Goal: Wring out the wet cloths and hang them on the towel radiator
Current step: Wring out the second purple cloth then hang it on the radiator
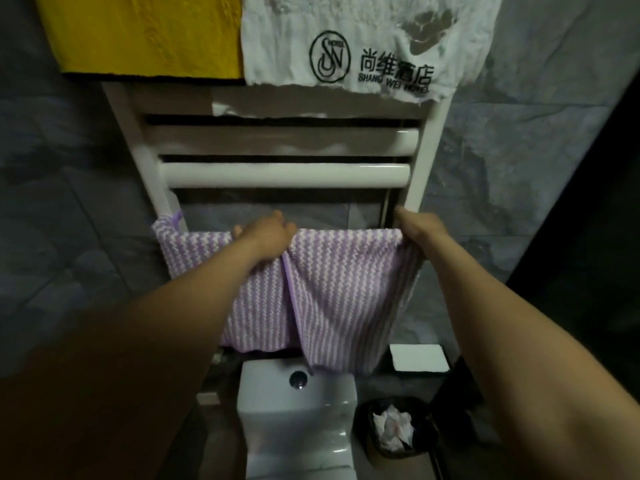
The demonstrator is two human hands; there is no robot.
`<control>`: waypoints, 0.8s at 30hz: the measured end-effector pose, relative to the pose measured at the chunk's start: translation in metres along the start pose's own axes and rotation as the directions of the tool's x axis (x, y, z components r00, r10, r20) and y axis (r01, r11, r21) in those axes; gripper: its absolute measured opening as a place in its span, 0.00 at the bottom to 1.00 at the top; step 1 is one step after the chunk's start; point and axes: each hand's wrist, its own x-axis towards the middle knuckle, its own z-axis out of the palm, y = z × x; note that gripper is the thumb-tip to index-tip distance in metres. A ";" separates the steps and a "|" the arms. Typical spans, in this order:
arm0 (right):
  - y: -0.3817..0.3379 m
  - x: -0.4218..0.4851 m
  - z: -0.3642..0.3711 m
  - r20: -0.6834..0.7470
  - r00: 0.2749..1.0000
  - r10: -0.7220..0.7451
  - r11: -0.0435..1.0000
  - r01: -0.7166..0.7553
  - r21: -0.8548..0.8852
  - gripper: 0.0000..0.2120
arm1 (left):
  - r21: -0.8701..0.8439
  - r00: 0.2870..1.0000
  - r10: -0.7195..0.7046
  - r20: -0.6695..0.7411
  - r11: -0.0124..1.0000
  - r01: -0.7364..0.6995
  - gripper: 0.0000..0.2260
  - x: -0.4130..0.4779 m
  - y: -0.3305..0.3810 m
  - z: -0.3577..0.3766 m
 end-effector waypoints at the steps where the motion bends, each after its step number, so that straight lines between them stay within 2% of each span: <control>1: 0.003 -0.004 -0.002 0.051 0.998 0.028 0.989 -0.035 0.143 0.32 | -0.026 0.999 0.026 0.043 0.999 -0.025 0.17 0.004 -0.004 -0.004; 3: 0.011 -0.015 -0.013 0.175 0.982 0.074 0.929 -0.132 0.347 0.21 | -0.068 0.994 0.066 0.086 0.996 -0.060 0.14 0.006 -0.007 -0.009; 4: 0.015 -0.019 -0.021 0.209 0.975 0.080 0.906 -0.158 0.392 0.19 | -0.072 0.993 0.076 0.088 0.995 -0.069 0.14 0.007 -0.008 -0.009; 6: 0.021 -0.020 -0.035 0.246 0.968 0.043 0.920 -0.135 0.368 0.17 | -0.063 0.992 0.079 0.098 0.995 -0.073 0.17 0.009 -0.006 -0.009; 9: 0.020 -0.026 -0.043 0.269 0.963 0.027 0.971 -0.090 0.224 0.12 | -0.084 0.994 0.065 0.092 0.995 -0.057 0.19 0.007 -0.007 -0.005; 12: 0.014 -0.025 -0.046 0.175 0.982 -0.067 0.971 0.024 0.236 0.08 | -0.123 0.996 0.049 0.074 0.992 -0.040 0.19 0.002 -0.006 -0.011; 15: 0.007 -0.021 -0.044 0.095 0.969 -0.229 0.946 0.198 0.256 0.14 | -0.150 0.996 0.062 0.068 0.987 -0.051 0.24 0.003 -0.009 -0.012; 17: 0.007 -0.011 -0.041 -0.049 0.949 -0.310 0.948 0.313 0.058 0.18 | -0.165 0.995 0.080 0.056 0.984 -0.070 0.25 0.006 -0.012 -0.010; 19: 0.008 -0.005 -0.041 -0.113 0.934 -0.339 0.935 0.321 -0.147 0.20 | -0.186 0.998 0.055 0.041 0.981 -0.046 0.25 0.010 -0.013 -0.006; 20: 0.009 -0.006 -0.041 -0.108 0.938 -0.328 0.937 0.310 -0.159 0.20 | -0.189 0.999 0.040 0.021 0.981 -0.035 0.24 0.008 -0.012 -0.007; 24: 0.006 -0.012 -0.043 0.033 0.967 -0.252 0.962 0.247 0.118 0.12 | -0.217 1.000 -0.006 0.000 0.976 0.006 0.22 -0.003 -0.008 -0.012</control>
